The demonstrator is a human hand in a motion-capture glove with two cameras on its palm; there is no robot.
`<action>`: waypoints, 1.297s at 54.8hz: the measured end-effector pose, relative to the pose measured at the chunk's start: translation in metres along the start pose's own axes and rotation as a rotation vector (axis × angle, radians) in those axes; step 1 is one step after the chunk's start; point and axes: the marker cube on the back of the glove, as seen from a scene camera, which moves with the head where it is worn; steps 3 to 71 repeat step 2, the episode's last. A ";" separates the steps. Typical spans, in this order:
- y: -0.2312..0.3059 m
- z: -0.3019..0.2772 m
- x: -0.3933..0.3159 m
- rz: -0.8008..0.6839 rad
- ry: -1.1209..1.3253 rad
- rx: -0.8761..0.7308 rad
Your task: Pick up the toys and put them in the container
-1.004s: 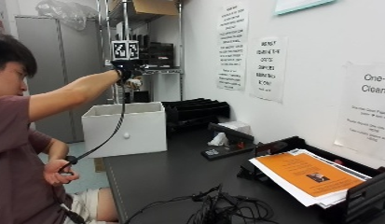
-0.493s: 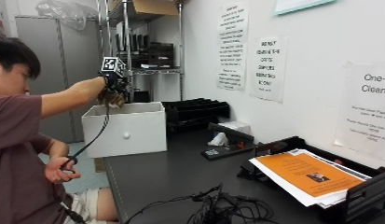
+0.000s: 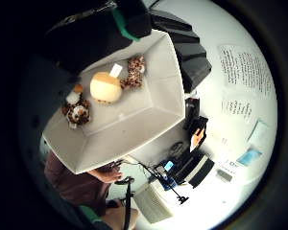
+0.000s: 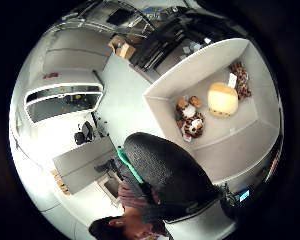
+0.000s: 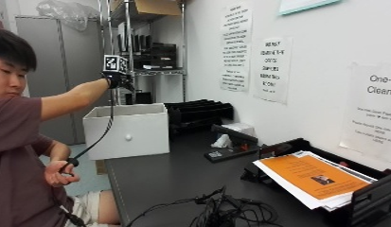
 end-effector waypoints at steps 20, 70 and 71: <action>-0.002 0.000 0.001 0.039 -0.012 0.018; -0.002 0.000 0.001 0.039 -0.012 0.018; -0.002 0.000 0.001 0.039 -0.012 0.018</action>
